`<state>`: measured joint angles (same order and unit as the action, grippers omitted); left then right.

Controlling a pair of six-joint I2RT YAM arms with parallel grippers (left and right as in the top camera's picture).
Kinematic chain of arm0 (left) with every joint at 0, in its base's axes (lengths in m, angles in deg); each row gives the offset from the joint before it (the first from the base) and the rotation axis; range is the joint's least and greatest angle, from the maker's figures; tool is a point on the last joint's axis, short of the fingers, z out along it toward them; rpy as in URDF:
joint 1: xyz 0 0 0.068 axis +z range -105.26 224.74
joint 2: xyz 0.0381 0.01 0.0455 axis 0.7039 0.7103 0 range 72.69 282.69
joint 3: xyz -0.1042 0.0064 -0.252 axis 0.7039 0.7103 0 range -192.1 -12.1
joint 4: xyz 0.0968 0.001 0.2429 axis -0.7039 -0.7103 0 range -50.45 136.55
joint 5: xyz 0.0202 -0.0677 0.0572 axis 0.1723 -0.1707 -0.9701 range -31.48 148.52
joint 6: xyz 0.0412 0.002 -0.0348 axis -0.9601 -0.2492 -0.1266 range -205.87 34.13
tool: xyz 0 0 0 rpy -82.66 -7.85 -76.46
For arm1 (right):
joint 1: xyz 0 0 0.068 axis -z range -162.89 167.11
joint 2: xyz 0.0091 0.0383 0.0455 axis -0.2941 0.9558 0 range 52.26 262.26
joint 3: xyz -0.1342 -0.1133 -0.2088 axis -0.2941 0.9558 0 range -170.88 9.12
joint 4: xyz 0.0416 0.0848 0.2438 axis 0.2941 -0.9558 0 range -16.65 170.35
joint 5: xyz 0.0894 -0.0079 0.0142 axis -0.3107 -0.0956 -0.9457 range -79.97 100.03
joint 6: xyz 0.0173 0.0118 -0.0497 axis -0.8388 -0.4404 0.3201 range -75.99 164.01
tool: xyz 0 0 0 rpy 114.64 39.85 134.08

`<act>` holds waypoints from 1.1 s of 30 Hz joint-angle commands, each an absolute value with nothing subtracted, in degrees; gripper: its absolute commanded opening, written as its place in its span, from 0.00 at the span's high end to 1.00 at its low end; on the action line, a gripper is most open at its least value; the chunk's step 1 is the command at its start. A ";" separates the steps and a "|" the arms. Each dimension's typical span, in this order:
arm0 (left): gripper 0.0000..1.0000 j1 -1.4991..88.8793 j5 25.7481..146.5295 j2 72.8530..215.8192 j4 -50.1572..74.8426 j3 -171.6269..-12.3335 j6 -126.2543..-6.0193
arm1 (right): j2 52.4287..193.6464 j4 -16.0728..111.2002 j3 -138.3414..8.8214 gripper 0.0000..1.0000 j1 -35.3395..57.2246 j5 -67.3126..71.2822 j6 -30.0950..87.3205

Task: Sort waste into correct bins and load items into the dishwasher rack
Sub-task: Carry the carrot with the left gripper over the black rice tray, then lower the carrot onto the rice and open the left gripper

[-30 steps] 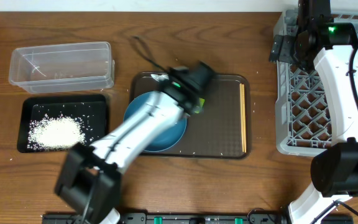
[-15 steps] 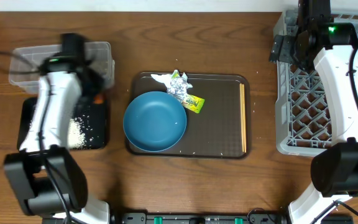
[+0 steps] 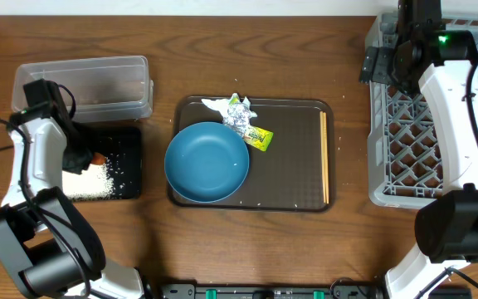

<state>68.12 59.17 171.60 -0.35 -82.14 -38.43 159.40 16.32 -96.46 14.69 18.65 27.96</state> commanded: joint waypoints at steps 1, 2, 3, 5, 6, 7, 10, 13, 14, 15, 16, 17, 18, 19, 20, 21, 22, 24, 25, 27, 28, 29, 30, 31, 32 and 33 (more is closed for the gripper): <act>0.71 68.14 59.43 172.04 0.86 -79.35 -35.74 | 159.31 16.28 -96.35 0.01 14.80 19.00 28.42; 0.71 68.14 59.43 172.04 1.53 -78.67 -35.74 | 159.31 16.25 -96.35 0.01 14.80 19.02 28.42; 0.66 68.14 59.45 172.04 2.12 -78.06 -35.74 | 159.31 16.28 -96.35 0.01 14.78 19.00 28.42; 0.53 68.14 59.43 172.04 2.19 -77.40 -35.77 | 159.31 16.28 -96.35 0.01 14.80 19.00 28.42; 0.53 68.14 59.43 172.04 2.15 -77.16 -35.79 | 159.31 16.28 -96.35 0.01 14.80 19.00 28.42; 0.53 68.14 59.45 172.04 2.04 -77.10 -35.81 | 159.31 16.28 -96.35 0.01 14.78 19.00 28.42; 0.53 68.14 59.50 172.02 1.69 -77.10 -35.83 | 159.31 16.25 -96.35 0.01 14.78 19.00 28.42; 0.53 68.14 61.44 172.02 1.69 -77.12 -36.53 | 159.31 16.28 -96.35 0.01 14.80 19.02 28.42; 0.53 68.14 63.19 171.97 1.71 -77.23 -37.45 | 159.31 16.28 -96.35 0.01 14.78 19.00 28.42; 0.53 68.14 64.72 171.89 1.71 -77.38 -38.39 | 159.31 16.28 -96.35 0.01 14.78 19.00 28.42; 0.53 68.14 66.38 171.67 1.69 -77.62 -39.59 | 159.31 16.25 -96.35 0.01 14.78 19.00 28.42; 0.53 68.14 67.54 171.30 1.69 -77.82 -40.60 | 159.31 16.28 -96.35 0.01 14.80 19.00 28.42; 0.54 68.14 68.46 170.73 1.69 -77.97 -41.47 | 159.31 16.25 -96.35 0.01 14.80 19.02 28.42; 0.54 68.14 69.09 169.81 1.69 -78.10 -42.43 | 159.31 16.28 -96.35 0.01 14.80 19.00 28.42; 0.54 68.12 69.51 168.72 1.69 -78.14 -43.22 | 159.31 16.28 -96.35 0.01 14.78 19.00 28.42; 0.54 68.05 69.68 167.52 1.64 -78.14 -44.07 | 159.31 16.28 -96.35 0.01 14.76 19.00 28.42; 0.54 67.92 69.70 166.01 1.40 -78.14 -44.73 | 159.31 16.25 -96.35 0.01 14.73 19.00 28.42; 0.54 67.26 69.66 162.36 0.73 -78.14 -45.49 | 159.31 16.25 -96.35 0.01 14.73 19.00 28.42; 0.53 66.74 69.70 160.13 0.35 -78.14 -46.13 | 159.31 16.28 -96.35 0.01 14.73 19.02 28.42; 0.51 64.97 69.92 155.67 0.29 -78.14 -48.82 | 159.31 16.28 -96.35 0.01 14.60 19.00 28.42; 0.49 63.81 70.01 153.66 0.29 -78.12 -50.06 | 159.31 16.28 -96.35 0.01 14.56 19.02 28.42; 0.46 62.26 70.12 151.47 0.24 -78.12 -51.42 | 159.31 16.28 -96.35 0.01 14.58 19.02 28.42; 0.43 60.64 70.12 149.77 0.14 -78.12 -52.53 | 159.31 16.25 -96.35 0.01 14.58 19.02 28.42; 0.36 58.78 70.12 148.24 -0.02 -78.12 -53.47 | 159.31 16.28 -96.35 0.01 14.56 19.00 28.42; 0.32 56.77 70.10 147.06 -0.13 -78.12 -54.48 | 159.31 16.25 -96.35 0.01 14.43 19.02 28.42; 0.28 54.65 70.07 146.14 -0.35 -78.12 -55.07 | 159.31 16.28 -96.35 0.01 14.32 19.00 28.42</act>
